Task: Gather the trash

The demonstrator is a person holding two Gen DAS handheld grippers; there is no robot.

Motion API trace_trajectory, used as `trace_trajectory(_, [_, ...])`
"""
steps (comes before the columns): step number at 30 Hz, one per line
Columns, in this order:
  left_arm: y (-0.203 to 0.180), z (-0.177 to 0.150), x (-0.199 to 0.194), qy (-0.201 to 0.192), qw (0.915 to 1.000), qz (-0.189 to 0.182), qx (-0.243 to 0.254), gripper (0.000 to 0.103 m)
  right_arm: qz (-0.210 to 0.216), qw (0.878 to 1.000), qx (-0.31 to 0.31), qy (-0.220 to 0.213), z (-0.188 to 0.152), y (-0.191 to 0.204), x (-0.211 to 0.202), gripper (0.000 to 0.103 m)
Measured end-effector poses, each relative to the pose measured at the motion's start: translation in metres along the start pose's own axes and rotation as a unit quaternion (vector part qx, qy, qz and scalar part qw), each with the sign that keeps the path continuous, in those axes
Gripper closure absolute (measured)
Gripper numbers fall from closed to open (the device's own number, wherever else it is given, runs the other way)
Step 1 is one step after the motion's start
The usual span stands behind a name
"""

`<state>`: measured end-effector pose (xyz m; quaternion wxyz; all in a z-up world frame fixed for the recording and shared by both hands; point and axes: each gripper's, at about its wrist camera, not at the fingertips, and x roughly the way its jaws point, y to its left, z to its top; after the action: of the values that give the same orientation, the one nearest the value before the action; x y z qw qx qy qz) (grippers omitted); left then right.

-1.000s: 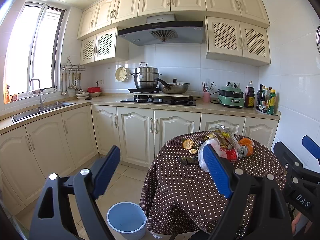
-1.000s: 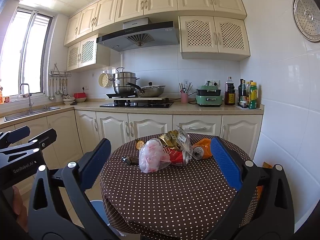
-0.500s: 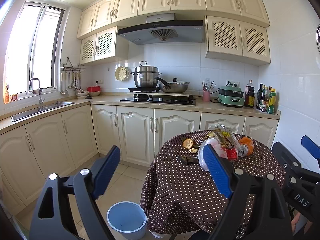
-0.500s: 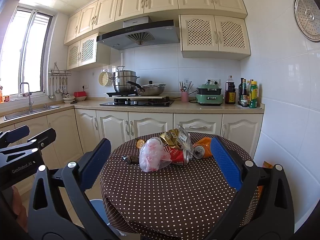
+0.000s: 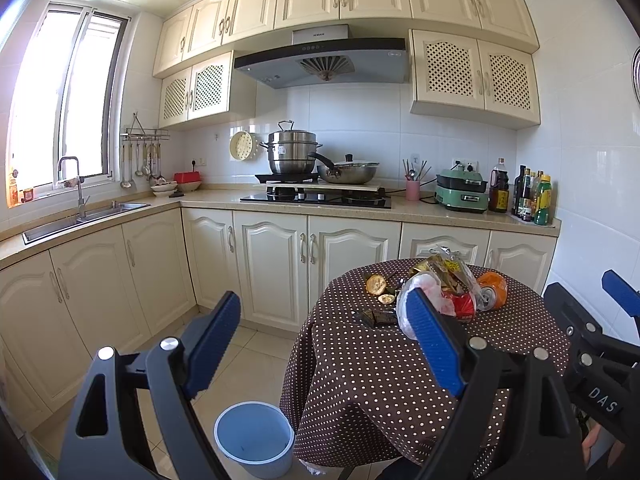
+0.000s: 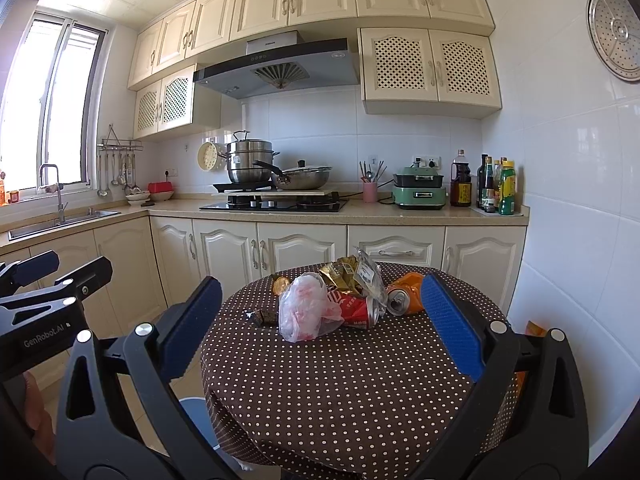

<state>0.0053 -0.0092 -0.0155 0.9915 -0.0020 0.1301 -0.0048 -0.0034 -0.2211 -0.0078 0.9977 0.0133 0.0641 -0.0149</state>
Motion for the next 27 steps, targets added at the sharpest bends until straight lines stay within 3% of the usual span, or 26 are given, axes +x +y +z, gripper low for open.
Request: trace_trajectory(27, [0.007,-0.003,0.0,0.009,1.0,0.001,0.001,0.02,-0.003,1.0,0.01,0.011,-0.01,0.004,0.005,0.006])
